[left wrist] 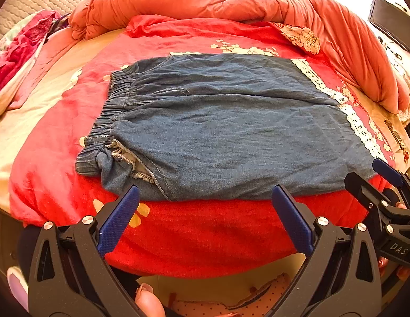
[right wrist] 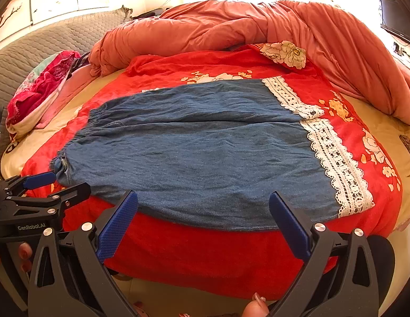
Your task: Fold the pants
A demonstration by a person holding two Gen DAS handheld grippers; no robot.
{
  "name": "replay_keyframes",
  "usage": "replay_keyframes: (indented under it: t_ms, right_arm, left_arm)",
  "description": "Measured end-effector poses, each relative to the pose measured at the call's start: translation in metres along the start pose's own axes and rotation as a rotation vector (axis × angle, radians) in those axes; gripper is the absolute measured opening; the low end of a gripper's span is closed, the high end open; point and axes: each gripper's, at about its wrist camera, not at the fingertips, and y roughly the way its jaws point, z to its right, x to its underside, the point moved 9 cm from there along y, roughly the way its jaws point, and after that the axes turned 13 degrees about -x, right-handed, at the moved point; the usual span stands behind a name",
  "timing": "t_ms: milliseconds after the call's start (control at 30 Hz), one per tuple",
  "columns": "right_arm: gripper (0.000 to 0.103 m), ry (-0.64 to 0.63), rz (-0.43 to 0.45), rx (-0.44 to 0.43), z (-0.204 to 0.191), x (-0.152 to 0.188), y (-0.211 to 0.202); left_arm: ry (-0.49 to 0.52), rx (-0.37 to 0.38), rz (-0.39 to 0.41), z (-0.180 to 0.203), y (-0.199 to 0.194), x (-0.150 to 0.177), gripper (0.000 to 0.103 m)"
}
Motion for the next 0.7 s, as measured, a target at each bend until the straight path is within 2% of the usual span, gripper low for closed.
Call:
replay_keyframes:
  t_ms: [500,700]
  right_arm:
    - [0.099,-0.008,-0.015,-0.014,0.000,-0.007,0.012]
    - [0.099,-0.008,-0.019,-0.062,0.003,-0.027,0.022]
  left_arm:
    - [-0.011,0.008,-0.007,-0.003,0.007,-0.008,0.094]
    - [-0.029,0.022,-0.003,-0.015,0.014,-0.023,0.094]
